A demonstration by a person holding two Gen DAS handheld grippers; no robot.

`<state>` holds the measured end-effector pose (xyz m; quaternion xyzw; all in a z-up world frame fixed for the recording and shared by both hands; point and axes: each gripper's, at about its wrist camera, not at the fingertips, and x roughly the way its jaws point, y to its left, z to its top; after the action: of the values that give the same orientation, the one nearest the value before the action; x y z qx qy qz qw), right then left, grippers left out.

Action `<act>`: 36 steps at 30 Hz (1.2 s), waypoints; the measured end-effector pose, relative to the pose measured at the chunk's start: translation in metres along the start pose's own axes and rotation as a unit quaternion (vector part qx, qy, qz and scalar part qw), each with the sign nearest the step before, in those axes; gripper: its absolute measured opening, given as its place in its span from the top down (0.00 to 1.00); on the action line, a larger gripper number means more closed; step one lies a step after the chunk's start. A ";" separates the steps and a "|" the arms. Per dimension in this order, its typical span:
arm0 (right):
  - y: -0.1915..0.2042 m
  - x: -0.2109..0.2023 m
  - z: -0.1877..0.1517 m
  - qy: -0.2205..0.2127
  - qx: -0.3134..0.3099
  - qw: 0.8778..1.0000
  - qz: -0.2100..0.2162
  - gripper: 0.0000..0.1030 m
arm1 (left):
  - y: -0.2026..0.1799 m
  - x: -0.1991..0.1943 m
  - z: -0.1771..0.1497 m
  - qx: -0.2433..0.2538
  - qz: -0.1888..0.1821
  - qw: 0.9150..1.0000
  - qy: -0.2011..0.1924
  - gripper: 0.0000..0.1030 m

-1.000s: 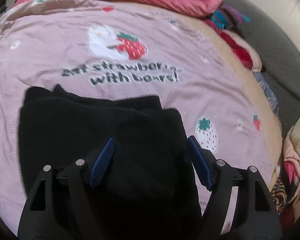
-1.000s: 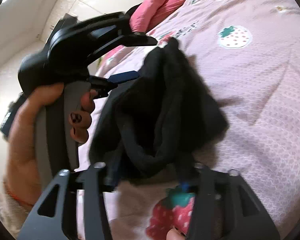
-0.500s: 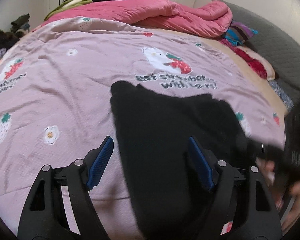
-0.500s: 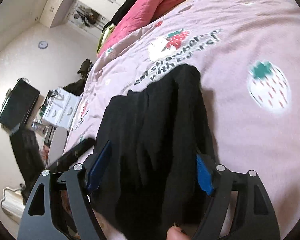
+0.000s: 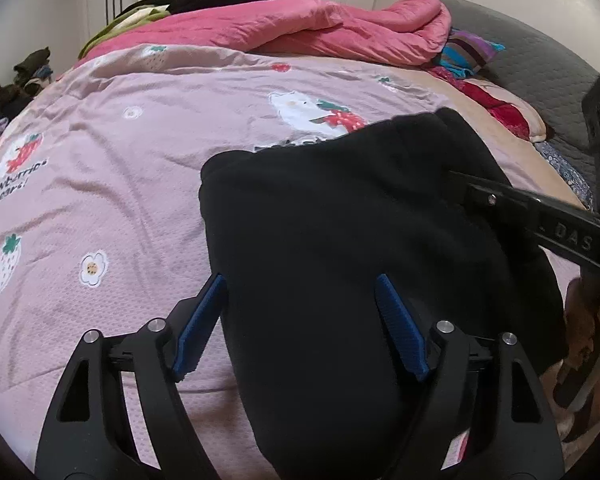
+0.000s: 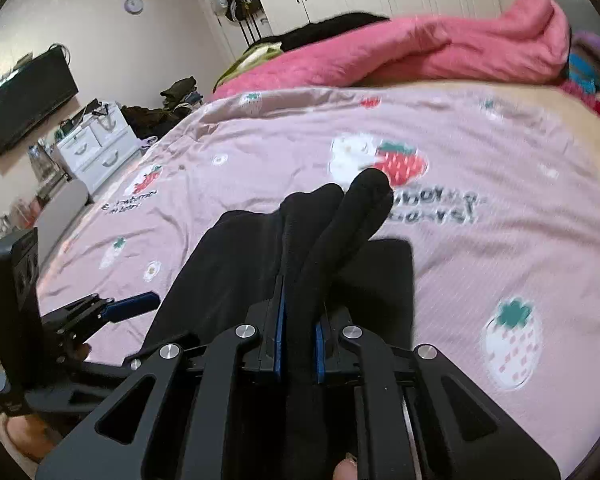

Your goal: Fold small clothes

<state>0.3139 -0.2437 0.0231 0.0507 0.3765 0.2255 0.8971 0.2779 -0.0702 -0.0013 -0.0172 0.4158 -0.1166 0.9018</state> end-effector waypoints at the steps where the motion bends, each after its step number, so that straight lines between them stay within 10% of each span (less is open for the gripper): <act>1: -0.004 0.006 0.000 0.004 0.001 1.000 -0.005 0.90 | -0.001 0.000 0.000 -0.001 -0.002 1.000 0.001 0.28; 10: -0.043 0.035 -0.035 0.033 0.082 0.996 -0.005 0.86 | -0.004 0.009 -0.010 -0.004 -0.008 1.000 0.014 0.24; 36: -0.006 -0.104 -0.076 -0.115 0.074 0.987 -0.086 0.12 | -0.007 -0.053 -0.027 -0.025 -0.034 0.999 -0.028 0.14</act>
<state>0.1990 -0.3012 0.0357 0.1100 0.2895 0.1113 0.9443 0.2228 -0.0635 0.0215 -0.0576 0.3928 -0.1362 0.9077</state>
